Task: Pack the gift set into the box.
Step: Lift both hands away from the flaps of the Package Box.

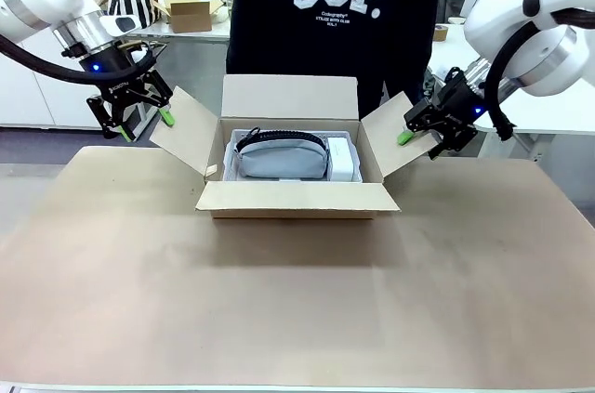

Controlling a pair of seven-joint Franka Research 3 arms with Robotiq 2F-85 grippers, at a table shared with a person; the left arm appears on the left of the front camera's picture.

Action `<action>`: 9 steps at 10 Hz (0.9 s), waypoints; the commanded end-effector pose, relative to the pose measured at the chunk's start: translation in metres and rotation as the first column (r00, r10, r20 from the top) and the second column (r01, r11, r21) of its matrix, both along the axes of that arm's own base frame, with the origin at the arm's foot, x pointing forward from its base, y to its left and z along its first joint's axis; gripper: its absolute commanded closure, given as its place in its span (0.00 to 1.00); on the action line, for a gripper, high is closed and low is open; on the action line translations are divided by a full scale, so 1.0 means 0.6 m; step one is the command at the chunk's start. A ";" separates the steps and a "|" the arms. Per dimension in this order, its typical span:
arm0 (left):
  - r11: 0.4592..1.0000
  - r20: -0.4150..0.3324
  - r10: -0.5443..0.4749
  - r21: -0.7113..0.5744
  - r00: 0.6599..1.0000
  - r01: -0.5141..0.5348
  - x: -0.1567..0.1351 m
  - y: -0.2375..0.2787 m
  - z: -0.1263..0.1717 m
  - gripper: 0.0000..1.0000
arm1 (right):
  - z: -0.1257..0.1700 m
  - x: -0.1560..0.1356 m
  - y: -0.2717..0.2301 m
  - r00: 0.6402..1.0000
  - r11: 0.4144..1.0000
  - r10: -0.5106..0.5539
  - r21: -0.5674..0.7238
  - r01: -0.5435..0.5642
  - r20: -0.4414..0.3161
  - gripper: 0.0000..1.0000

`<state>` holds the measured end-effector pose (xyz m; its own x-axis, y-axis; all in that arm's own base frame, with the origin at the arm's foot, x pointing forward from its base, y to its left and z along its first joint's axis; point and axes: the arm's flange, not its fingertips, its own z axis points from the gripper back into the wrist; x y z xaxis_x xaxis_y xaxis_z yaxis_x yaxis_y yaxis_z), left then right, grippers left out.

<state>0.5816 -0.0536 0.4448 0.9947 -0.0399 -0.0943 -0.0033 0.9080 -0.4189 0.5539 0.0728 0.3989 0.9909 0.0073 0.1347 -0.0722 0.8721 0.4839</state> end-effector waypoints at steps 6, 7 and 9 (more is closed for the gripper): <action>0.770 0.310 -0.095 -0.579 0.946 0.267 -0.268 0.187 0.215 0.00 | 0.185 -0.335 -0.230 0.974 0.765 0.215 0.609 -0.210 0.066 0.00; 0.669 0.350 -0.047 -0.684 0.935 0.290 -0.288 0.215 0.198 0.00 | 0.174 -0.365 -0.291 0.982 0.659 0.161 0.730 -0.181 0.098 0.00; 0.618 0.367 0.062 -0.745 0.928 0.253 -0.278 0.250 0.154 0.00 | 0.138 -0.365 -0.374 0.985 0.433 0.039 0.885 -0.171 0.171 0.00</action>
